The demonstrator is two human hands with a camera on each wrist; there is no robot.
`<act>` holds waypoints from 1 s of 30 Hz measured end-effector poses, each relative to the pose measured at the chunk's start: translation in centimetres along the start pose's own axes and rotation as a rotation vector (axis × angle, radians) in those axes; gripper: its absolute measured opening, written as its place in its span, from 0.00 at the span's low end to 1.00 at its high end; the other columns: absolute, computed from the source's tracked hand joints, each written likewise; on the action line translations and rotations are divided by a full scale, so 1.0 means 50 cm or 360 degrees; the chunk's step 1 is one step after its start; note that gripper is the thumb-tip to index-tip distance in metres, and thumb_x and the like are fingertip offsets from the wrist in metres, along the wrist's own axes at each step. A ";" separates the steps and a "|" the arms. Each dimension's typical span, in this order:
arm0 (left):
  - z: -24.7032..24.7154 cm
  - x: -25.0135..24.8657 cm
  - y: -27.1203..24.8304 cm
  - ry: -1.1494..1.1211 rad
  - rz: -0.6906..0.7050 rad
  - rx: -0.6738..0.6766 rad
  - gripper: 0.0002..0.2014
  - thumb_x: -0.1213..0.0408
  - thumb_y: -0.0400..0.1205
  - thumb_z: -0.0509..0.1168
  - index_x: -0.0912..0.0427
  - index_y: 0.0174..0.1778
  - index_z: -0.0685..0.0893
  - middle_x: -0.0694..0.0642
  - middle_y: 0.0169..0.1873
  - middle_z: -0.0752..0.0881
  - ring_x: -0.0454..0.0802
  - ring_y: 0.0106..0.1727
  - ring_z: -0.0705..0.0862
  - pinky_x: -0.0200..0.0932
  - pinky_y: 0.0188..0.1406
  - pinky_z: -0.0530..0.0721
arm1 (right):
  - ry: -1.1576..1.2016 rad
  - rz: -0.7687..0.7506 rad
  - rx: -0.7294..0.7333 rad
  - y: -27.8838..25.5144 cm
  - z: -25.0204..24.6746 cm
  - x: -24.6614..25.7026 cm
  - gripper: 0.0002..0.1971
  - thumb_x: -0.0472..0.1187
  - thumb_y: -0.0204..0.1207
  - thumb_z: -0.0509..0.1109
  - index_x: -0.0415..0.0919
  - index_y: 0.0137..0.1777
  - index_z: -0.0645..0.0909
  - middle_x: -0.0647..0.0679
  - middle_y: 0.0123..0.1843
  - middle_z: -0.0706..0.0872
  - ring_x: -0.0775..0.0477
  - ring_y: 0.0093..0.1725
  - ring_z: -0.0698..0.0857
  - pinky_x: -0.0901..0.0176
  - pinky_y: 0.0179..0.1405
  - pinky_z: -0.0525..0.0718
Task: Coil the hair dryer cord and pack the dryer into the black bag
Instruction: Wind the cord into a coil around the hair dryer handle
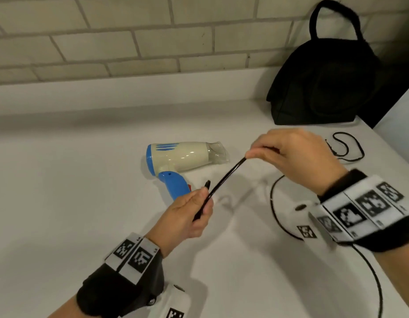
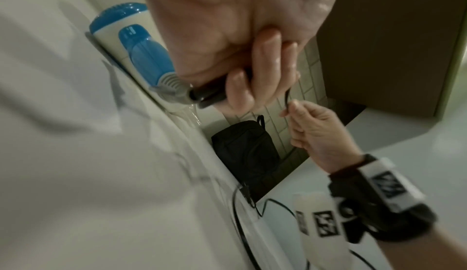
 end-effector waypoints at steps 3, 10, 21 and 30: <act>-0.007 0.002 -0.004 -0.0031 -0.0007 -0.0006 0.24 0.42 0.77 0.52 0.51 0.18 0.68 0.44 0.10 0.64 0.38 0.13 0.58 0.29 0.12 0.59 | -0.0037 0.0011 0.0007 0.028 0.027 -0.034 0.18 0.58 0.74 0.58 0.50 0.49 0.84 0.52 0.41 0.83 0.49 0.41 0.79 0.51 0.40 0.79; -0.101 -0.022 -0.034 -0.0689 0.0064 -0.0465 0.28 0.47 0.80 0.50 0.51 0.13 0.67 0.43 0.08 0.62 0.40 0.13 0.50 0.34 0.14 0.47 | -0.0485 -0.0158 0.0429 0.004 0.161 -0.106 0.10 0.39 0.78 0.63 0.41 0.58 0.79 0.43 0.51 0.85 0.39 0.50 0.81 0.51 0.46 0.72; -0.155 -0.049 -0.098 -0.0829 0.0254 -0.0780 0.22 0.48 0.76 0.50 0.51 0.15 0.65 0.48 0.19 0.50 0.45 0.20 0.46 0.33 0.12 0.50 | -0.0871 0.0726 0.0872 -0.023 0.107 -0.319 0.12 0.36 0.80 0.56 0.36 0.60 0.73 0.41 0.49 0.82 0.44 0.44 0.83 0.57 0.36 0.76; -0.107 -0.036 -0.080 -0.0746 0.0215 -0.0751 0.24 0.50 0.81 0.47 0.53 0.18 0.63 0.43 0.10 0.60 0.47 0.20 0.46 0.25 0.08 0.68 | 0.0086 0.0797 0.0575 0.009 0.116 -0.272 0.17 0.39 0.82 0.54 0.39 0.69 0.69 0.39 0.70 0.77 0.37 0.66 0.76 0.57 0.62 0.69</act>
Point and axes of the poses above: each hand's wrist, its own y-axis towards the middle knuckle, its own z-axis out of the palm, x = y × z, the point moved 9 cm from there along y, towards the middle knuckle
